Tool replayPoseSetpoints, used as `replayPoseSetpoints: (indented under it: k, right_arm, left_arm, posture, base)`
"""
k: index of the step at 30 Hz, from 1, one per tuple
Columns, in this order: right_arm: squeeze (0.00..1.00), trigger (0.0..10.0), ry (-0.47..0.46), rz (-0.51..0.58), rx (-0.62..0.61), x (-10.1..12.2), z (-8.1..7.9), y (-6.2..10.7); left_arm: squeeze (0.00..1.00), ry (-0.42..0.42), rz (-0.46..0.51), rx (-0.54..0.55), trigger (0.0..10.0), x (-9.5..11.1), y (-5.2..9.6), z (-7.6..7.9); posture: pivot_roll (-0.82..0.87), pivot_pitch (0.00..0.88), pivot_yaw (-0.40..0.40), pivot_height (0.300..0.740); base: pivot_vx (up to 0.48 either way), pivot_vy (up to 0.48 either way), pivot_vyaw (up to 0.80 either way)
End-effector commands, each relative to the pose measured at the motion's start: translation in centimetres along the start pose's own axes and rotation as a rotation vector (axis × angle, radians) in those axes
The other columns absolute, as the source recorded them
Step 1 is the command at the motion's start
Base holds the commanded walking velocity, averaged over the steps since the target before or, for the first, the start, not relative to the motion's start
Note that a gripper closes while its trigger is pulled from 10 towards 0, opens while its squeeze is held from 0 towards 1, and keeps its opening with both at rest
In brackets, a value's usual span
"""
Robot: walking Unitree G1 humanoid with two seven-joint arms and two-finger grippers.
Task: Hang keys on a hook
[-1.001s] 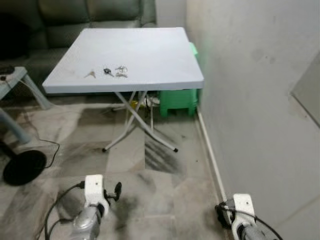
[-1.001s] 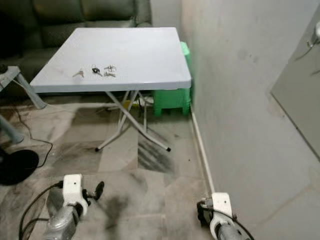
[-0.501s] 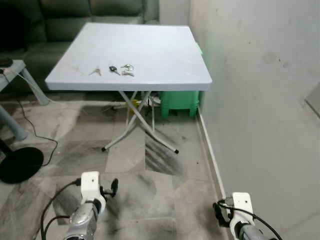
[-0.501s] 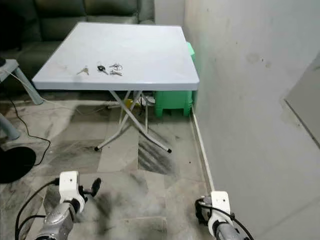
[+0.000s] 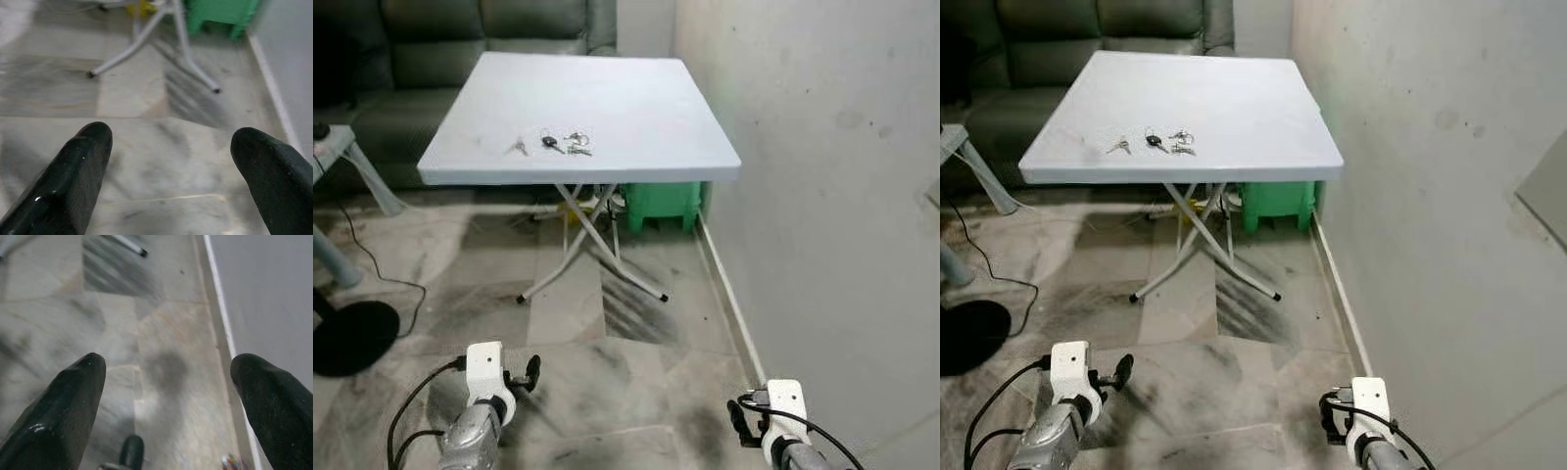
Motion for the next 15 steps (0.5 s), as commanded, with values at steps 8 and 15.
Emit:
replayPoseSetpoints:
  k: [8,15]
  right_arm:
    - [0.0,10.0,-0.021,0.021,0.015,0.36,-0.56,-0.19]
    - [0.0,10.0,-0.023,0.026,0.015,0.4,-0.55,-0.18]
  left_arm:
    - [0.0,-0.008,-0.006,0.02,10.0,-0.11,0.17,-1.03]
    - [0.0,-0.02,0.001,0.02,10.0,0.08,0.11,-1.01]
  posture:
    - [0.01,0.027,-0.027,0.74]
    - [0.01,0.031,-0.025,0.74]
  base:
    - [0.0,0.436,0.0]
    - [0.0,0.169,0.0]
Point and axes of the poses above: a point about 5 cm out from each wrist's last joint towards the gripper, its own y axis pointing back from the gripper into the wrist, its own x axis along the axis of the wrist's last joint, z = x × y, the point moved 2 cm from there along -y, pointing out of the wrist towards the gripper, and after that the axes turned 15 degrees about -y, right-handed, at the moved point
